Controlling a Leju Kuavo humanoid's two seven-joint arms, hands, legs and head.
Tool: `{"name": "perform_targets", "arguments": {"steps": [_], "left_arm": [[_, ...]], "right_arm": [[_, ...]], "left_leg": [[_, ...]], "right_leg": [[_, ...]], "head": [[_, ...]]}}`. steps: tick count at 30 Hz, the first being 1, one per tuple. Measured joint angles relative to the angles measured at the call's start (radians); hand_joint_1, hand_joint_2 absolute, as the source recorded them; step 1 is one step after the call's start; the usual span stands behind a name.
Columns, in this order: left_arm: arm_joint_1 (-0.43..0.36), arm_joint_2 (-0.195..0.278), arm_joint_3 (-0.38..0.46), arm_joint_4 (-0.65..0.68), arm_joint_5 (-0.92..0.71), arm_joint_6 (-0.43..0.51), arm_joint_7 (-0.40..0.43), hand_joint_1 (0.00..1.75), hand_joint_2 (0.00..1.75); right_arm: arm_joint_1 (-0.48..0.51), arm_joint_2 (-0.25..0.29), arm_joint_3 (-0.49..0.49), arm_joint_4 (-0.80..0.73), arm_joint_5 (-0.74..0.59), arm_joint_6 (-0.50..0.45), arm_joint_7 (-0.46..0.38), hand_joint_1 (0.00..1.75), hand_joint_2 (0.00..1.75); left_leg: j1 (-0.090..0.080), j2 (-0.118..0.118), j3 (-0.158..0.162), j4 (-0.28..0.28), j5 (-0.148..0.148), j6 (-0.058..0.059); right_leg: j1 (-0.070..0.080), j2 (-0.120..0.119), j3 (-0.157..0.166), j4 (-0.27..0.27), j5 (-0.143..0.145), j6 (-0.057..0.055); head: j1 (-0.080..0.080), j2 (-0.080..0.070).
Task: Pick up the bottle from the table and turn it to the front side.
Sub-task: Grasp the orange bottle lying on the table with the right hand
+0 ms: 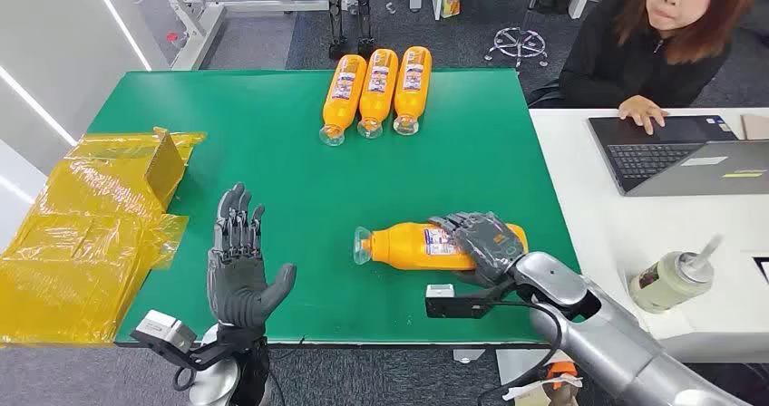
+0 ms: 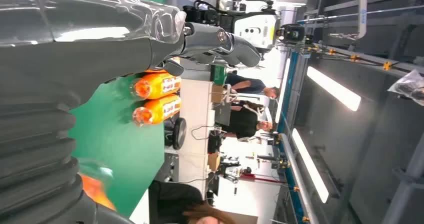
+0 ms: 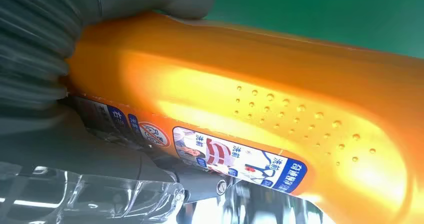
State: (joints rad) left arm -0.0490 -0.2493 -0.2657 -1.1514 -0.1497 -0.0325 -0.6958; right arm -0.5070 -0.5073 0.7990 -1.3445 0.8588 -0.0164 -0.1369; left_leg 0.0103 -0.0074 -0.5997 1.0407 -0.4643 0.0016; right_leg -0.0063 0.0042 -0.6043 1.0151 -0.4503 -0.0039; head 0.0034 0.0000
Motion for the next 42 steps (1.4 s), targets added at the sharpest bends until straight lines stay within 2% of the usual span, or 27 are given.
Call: {"name": "perform_targets", "arguments": {"steps": [2,7,13,18,22,26,34,42], "left_arm": [[-0.008,-0.002,0.000,0.012,0.002,0.005,-0.002,0.00,1.75],[-0.044,-0.011,0.000,0.067,0.005,0.017,-0.005,0.00,1.75],[-0.063,-0.017,0.001,0.101,0.028,-0.024,-0.005,0.00,1.75],[-0.065,-0.020,0.000,0.110,0.101,-0.126,-0.001,0.00,1.75],[-0.064,-0.020,-0.005,0.110,0.199,-0.264,0.035,0.00,1.75],[-0.059,-0.019,-0.010,0.101,0.269,-0.357,0.069,0.00,1.75],[-0.056,-0.016,-0.040,0.083,0.289,-0.378,0.086,0.00,1.75],[-0.058,-0.014,-0.070,0.061,0.300,-0.386,0.097,0.00,1.75]], "right_arm": [[0.030,-0.005,-0.033,-0.044,0.027,-0.007,-0.006,1.75,1.75],[0.177,-0.004,-0.151,-0.202,0.144,-0.039,-0.016,1.75,1.75],[0.236,0.041,-0.198,-0.251,0.144,-0.060,-0.049,1.75,1.75],[0.249,0.108,-0.200,-0.235,0.124,-0.086,-0.100,1.75,1.75],[0.254,0.170,-0.193,-0.213,0.136,-0.098,-0.106,1.75,1.75],[0.251,0.201,-0.189,-0.193,0.112,-0.099,-0.110,1.75,1.75],[0.243,0.236,-0.172,-0.188,0.055,-0.098,-0.156,1.75,1.75],[0.241,0.297,-0.109,-0.202,0.029,-0.105,-0.132,1.75,1.75]], "left_leg": [[0.000,-0.001,0.000,0.000,0.000,0.000],[0.000,0.000,-0.002,0.000,0.000,0.000],[0.000,0.000,-0.001,0.000,0.000,0.000],[0.000,0.001,-0.001,-0.001,0.000,0.000],[0.000,0.001,-0.001,-0.001,0.000,0.000],[0.000,0.000,-0.002,-0.001,0.000,0.000],[0.000,0.000,-0.002,-0.001,0.000,0.000],[0.000,0.000,-0.002,-0.001,0.000,0.000]], "right_leg": [[0.000,0.000,0.000,0.000,0.000,0.000],[0.000,0.000,-0.001,0.000,0.000,0.000],[0.000,0.000,-0.001,0.000,0.000,0.000],[0.000,0.001,-0.001,0.000,0.000,0.000],[0.000,0.001,-0.001,0.001,0.000,0.000],[0.000,0.000,-0.001,0.001,0.000,0.000],[0.000,0.000,-0.001,0.000,0.000,0.000],[0.000,0.000,-0.001,0.001,-0.001,0.000]], "head": [[0.000,0.000],[0.000,0.000],[0.000,0.000],[0.000,0.000],[0.000,0.000],[0.000,0.000],[0.000,0.000],[0.000,0.000]]}}
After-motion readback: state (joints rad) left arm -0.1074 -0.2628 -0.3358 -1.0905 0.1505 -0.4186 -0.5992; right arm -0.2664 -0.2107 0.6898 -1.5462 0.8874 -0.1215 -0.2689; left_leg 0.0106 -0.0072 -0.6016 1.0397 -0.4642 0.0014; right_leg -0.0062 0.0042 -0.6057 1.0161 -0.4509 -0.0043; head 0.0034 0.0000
